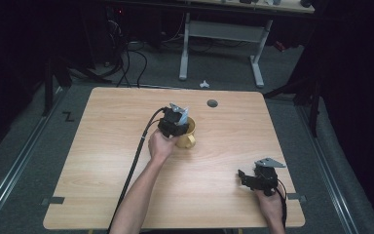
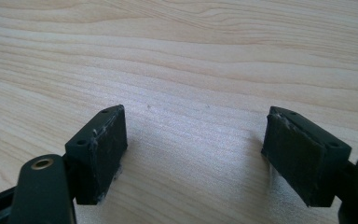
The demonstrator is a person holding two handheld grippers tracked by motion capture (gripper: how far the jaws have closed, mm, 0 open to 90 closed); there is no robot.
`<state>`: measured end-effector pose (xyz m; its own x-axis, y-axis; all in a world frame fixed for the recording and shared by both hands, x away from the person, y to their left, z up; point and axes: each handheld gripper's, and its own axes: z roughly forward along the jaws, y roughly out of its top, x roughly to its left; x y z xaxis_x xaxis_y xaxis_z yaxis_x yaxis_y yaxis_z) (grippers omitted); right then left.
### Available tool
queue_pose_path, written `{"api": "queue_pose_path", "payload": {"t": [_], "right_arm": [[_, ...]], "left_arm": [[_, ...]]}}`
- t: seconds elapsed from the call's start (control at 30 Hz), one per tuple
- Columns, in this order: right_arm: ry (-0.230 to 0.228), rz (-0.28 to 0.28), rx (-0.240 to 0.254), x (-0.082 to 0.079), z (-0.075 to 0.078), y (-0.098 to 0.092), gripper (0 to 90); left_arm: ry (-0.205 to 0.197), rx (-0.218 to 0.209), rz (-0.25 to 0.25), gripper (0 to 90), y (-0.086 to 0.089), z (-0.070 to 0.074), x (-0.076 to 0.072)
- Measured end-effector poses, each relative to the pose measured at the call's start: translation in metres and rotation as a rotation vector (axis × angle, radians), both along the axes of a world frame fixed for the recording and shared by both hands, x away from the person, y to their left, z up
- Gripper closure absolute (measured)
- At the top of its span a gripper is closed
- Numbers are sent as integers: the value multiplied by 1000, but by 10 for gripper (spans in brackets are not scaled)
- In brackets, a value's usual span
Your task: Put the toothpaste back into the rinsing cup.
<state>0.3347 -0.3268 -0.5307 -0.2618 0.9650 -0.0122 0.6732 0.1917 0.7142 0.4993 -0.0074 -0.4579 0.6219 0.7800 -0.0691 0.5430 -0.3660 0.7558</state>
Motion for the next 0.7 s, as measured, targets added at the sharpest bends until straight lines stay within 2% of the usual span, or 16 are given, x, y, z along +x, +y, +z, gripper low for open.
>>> {"api": "queue_pose_path", "payload": {"t": [0.37,0.63,0.7], "right_arm": [[0,0,-1,0,0,0,215],[0,0,-1,0,0,0,215],[0,0,-1,0,0,0,215]], "left_arm": [[-4,10,-6,606,1,1,-1],[-11,-21,-8,590,2,5,-3],[-17,-17,-10,578,1,7,-3]]}}
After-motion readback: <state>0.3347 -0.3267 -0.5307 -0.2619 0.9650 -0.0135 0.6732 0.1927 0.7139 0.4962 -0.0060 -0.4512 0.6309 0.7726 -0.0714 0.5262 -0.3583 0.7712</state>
